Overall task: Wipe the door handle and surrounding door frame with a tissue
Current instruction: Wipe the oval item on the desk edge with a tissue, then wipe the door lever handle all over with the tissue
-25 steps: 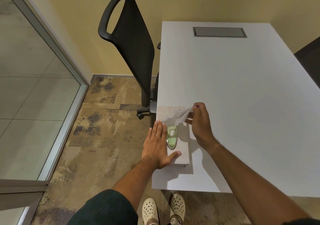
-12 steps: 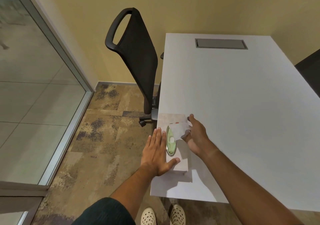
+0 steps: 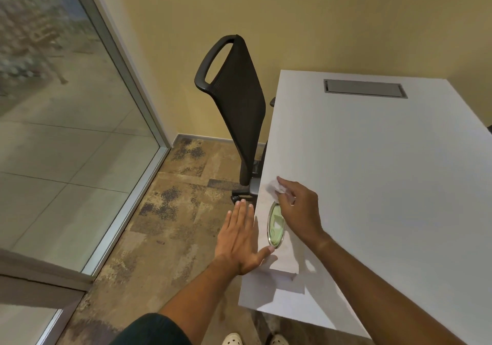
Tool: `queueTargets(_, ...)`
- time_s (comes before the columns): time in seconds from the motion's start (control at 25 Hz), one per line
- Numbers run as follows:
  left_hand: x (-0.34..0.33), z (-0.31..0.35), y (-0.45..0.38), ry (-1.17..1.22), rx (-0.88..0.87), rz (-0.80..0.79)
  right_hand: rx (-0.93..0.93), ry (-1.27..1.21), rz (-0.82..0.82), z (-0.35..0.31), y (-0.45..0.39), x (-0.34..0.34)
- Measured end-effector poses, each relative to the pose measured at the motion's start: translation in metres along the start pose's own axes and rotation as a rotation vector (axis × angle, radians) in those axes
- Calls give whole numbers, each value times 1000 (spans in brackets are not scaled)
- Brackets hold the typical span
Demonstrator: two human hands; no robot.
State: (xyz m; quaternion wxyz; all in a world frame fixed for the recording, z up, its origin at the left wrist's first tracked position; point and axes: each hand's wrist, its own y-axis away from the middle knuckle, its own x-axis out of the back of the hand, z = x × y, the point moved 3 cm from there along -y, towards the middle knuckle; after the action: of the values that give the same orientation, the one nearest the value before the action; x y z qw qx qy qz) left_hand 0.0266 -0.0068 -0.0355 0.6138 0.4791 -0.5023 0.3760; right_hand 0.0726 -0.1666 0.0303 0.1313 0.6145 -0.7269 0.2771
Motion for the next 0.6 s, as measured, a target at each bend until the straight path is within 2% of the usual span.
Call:
queueTargets(0.08, 10, -11, 8, 10, 44, 32, 181, 89, 8, -14, 1, -1)
queueTargets(0.6, 26, -86, 94, 75, 381, 171, 840, 250, -142, -102, 30, -68)
